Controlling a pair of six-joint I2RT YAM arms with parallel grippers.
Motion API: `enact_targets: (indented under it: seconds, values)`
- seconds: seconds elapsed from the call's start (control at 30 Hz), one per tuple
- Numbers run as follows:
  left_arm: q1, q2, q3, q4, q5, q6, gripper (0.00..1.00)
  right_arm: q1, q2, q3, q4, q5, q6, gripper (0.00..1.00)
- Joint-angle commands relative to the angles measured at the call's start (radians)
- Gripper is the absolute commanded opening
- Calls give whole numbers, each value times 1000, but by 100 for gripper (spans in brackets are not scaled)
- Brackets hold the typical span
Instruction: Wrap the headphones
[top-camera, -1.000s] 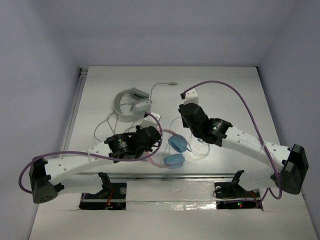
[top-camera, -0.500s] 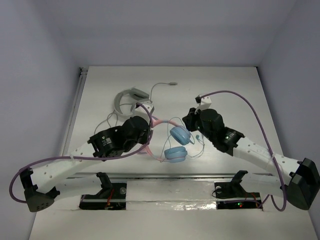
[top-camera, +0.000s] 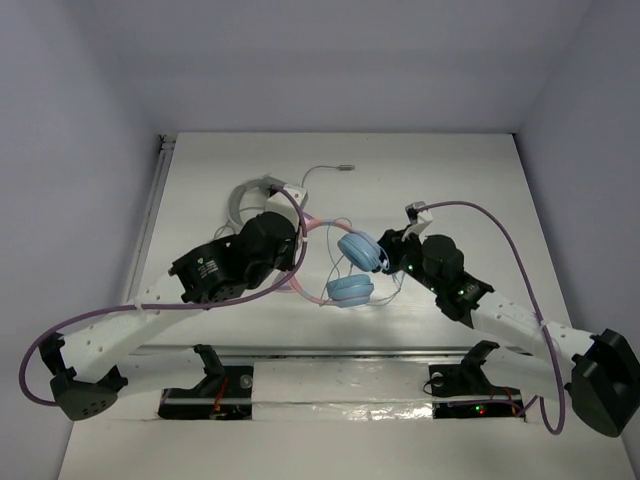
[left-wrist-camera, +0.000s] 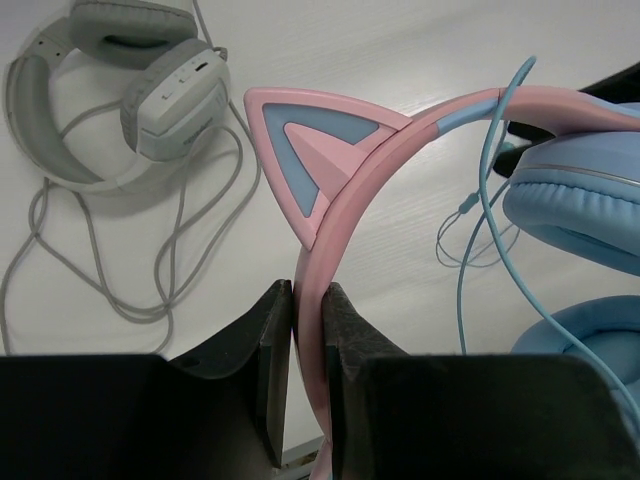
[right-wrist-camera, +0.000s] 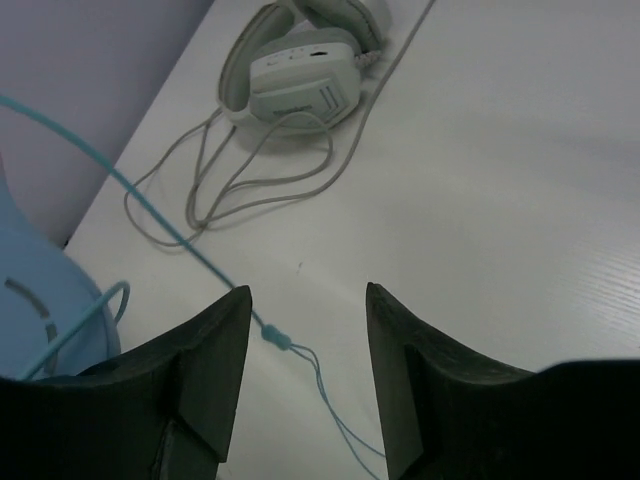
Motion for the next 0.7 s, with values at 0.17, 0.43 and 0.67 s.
enact_targets:
  seconds: [0.17,0.43,0.67]
  values:
    - [45,27,141,78,28,41,0,-7,22,-103,273,-125,80,58]
    - [56,52,191,86,54,67,0,-7,141,-139,379,-72,127,57]
    - [65,67,242,77,54,74,0,-7,325,-129,532,-90,158,57]
